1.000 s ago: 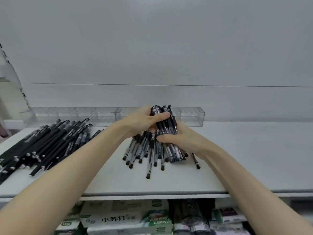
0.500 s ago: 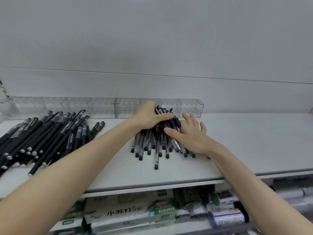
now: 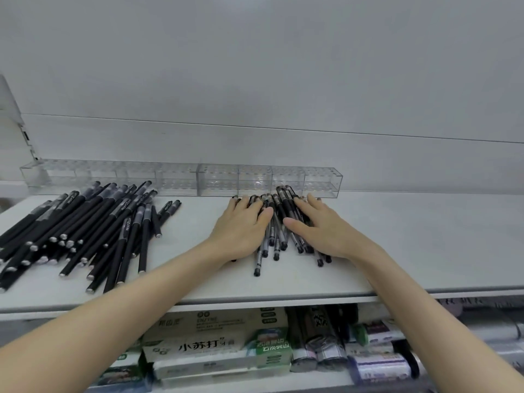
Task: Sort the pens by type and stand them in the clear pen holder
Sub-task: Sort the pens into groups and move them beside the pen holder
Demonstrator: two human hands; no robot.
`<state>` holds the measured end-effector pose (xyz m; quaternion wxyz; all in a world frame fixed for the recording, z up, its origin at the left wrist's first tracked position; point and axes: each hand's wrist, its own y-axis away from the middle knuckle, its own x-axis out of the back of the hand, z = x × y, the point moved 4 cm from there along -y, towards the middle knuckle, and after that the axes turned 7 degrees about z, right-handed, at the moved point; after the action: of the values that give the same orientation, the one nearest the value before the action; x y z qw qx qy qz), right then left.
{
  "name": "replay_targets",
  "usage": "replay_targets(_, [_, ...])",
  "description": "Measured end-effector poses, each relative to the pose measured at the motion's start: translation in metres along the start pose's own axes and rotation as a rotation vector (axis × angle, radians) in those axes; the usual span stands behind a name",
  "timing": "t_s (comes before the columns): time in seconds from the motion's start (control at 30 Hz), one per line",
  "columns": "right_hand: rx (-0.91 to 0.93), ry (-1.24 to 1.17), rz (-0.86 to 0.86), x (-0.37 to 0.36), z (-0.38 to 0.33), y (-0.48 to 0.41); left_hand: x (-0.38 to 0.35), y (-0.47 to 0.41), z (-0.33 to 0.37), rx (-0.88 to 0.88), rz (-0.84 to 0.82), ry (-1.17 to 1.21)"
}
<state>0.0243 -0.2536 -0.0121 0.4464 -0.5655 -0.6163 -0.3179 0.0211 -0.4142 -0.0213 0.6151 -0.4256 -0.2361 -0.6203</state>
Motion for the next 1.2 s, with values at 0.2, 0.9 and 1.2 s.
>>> replay_targets(0.2, [0.069,0.038,-0.052,-0.002,0.002,0.005,-0.008,0.008,0.012,0.027,-0.027,-0.03])
replay_targets(0.9, [0.057,0.113,-0.019,-0.001,-0.001,0.012,0.004,0.015,0.012,-0.026,0.051,-0.183])
replay_targets(1.2, [0.083,0.022,0.03,0.015,-0.001,0.005,0.022,0.009,0.017,-0.058,0.032,-0.183])
